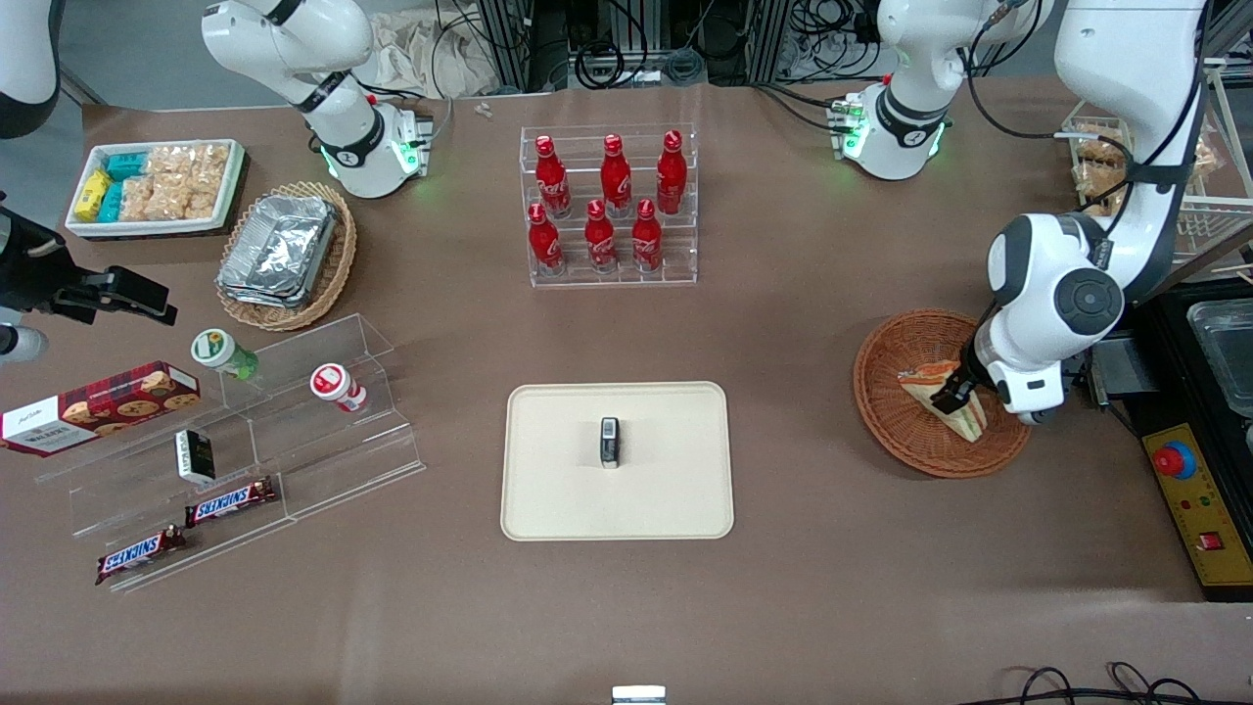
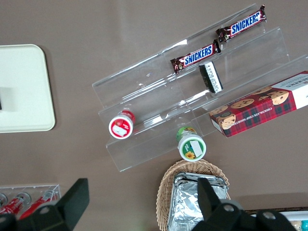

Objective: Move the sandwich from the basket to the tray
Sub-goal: 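Close the left gripper on the sandwich's edge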

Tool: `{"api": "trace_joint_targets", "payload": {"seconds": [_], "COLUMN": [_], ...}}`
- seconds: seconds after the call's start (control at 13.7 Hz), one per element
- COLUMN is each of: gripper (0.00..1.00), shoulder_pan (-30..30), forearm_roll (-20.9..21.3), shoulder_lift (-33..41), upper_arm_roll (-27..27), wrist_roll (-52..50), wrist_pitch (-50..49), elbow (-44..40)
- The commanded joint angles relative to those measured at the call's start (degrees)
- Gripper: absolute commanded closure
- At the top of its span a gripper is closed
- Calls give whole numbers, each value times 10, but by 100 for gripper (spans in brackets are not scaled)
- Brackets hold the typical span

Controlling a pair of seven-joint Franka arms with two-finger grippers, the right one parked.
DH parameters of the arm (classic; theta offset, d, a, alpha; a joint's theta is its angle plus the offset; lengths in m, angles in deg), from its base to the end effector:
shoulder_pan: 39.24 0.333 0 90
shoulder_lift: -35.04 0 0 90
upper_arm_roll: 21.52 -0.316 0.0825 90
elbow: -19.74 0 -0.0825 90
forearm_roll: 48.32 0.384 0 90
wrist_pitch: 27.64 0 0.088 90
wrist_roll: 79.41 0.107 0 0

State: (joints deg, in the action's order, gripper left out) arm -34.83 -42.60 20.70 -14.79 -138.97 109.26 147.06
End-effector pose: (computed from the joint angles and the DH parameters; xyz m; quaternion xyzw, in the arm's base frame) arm 0.5397 -0.0213 0.2557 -0.8939 -0.4461 0.0252 0.0361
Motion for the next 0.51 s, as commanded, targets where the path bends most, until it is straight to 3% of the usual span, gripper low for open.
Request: {"api": "trace_joint_targets", "payload": {"seconds": [0.0, 0.07, 0.15, 0.22, 0.29, 0.36, 0.44], "gripper": [0, 0, 8, 33, 65, 88, 100], "shoulder_pan": [10, 10, 10, 10, 10, 10, 9], "forearm_roll": [3, 3, 2, 3, 3, 2, 3], "shoulder_lift": [-13, -19, -24, -26, -26, -26, -24], "upper_arm_roll": [1, 1, 1, 1, 1, 1, 2], "wrist_roll": [-6, -19, -34, -35, -38, -40, -41], "wrist_pitch": [62, 69, 71, 72, 72, 72, 72], "elbow": [18, 16, 15, 14, 14, 13, 13]}}
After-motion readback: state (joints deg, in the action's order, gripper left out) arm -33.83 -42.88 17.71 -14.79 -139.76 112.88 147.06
